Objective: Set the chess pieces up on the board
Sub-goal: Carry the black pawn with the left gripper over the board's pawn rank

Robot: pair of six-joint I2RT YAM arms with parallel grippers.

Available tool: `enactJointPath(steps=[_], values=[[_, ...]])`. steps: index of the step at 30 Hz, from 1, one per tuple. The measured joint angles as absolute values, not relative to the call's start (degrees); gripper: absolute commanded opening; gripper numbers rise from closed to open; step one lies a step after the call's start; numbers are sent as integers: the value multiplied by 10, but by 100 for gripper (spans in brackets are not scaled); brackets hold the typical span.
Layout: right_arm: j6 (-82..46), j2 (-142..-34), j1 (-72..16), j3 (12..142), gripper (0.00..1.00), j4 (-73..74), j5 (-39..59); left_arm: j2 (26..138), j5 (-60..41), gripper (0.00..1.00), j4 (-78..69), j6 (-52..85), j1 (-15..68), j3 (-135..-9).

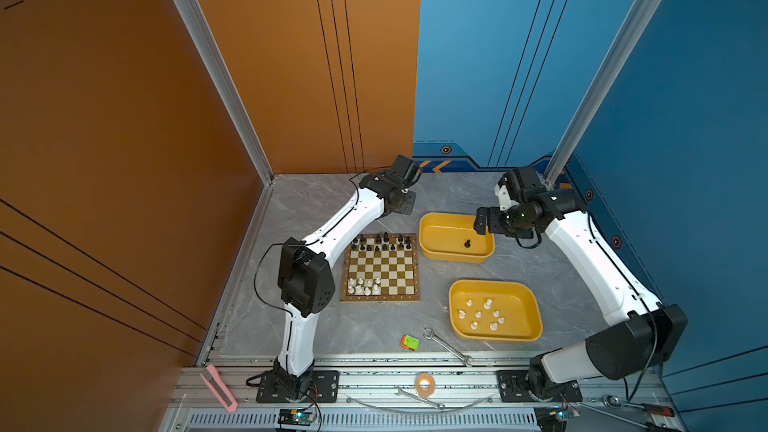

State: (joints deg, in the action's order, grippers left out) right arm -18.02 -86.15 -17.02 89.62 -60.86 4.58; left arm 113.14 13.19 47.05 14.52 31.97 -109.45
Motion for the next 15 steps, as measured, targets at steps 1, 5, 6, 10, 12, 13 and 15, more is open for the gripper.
enactJointPath(steps=[1,5,6,10,12,13,15], values=[[-180,-871,-176,903,100,-607,46,1113,135,2,464,147,308,-1057],[-180,-906,-198,931,100,-604,46,1067,135,2,437,161,282,-954],[-180,-913,-202,938,100,-603,46,1061,135,2,430,165,276,-934],[-184,-933,-212,957,100,-604,46,1057,132,2,402,175,263,-887],[-185,-940,-214,965,100,-604,46,1057,130,1,392,178,260,-875],[-186,-942,-215,968,100,-604,46,1057,128,0,386,179,258,-871],[-190,-945,-215,974,100,-604,46,1057,120,1,370,183,252,-864]])
